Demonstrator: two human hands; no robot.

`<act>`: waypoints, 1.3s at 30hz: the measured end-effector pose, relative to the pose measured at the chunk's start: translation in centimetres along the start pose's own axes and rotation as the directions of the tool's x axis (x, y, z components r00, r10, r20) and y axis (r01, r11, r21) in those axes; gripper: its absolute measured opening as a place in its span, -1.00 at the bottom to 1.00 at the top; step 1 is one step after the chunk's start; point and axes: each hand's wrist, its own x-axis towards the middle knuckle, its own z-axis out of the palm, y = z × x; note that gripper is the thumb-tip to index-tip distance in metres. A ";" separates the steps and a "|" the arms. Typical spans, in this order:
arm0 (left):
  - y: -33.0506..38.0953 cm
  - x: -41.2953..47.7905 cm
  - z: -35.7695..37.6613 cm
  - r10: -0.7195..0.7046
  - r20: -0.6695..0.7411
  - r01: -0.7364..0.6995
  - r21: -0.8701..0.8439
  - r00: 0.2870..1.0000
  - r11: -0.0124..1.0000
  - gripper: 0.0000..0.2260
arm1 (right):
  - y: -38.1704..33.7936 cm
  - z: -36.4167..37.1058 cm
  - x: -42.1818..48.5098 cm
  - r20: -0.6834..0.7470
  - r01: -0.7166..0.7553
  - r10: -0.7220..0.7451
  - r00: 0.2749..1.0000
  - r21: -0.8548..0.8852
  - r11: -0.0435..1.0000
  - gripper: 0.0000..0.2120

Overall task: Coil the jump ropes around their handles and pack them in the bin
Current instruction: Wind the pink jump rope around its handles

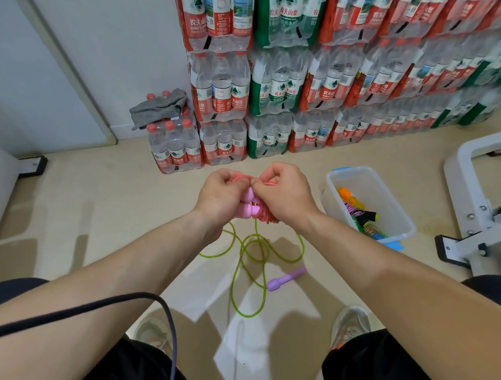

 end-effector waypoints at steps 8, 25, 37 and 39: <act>-1.2 0.3 0.3 0.020 -0.077 -0.011 0.112 0.997 0.994 -0.91 | 0.5 1.2 -0.8 -0.022 0.096 -0.099 0.995 -0.138 0.986 -0.83; -0.3 0.5 -0.4 -0.012 -0.020 0.014 0.126 1.000 0.992 -0.84 | 1.6 1.0 0.2 0.087 -0.056 0.054 0.995 0.017 0.998 -0.82; -0.5 -0.8 0.0 -0.085 0.089 0.091 -0.069 0.992 0.993 -0.72 | 2.0 1.3 0.6 0.004 -0.146 0.147 0.989 0.136 0.980 -0.84; -0.3 -0.7 -0.2 -0.102 0.091 0.112 -0.110 0.991 0.988 -0.73 | 2.0 1.0 0.7 0.011 -0.141 0.141 0.990 0.182 0.973 -0.82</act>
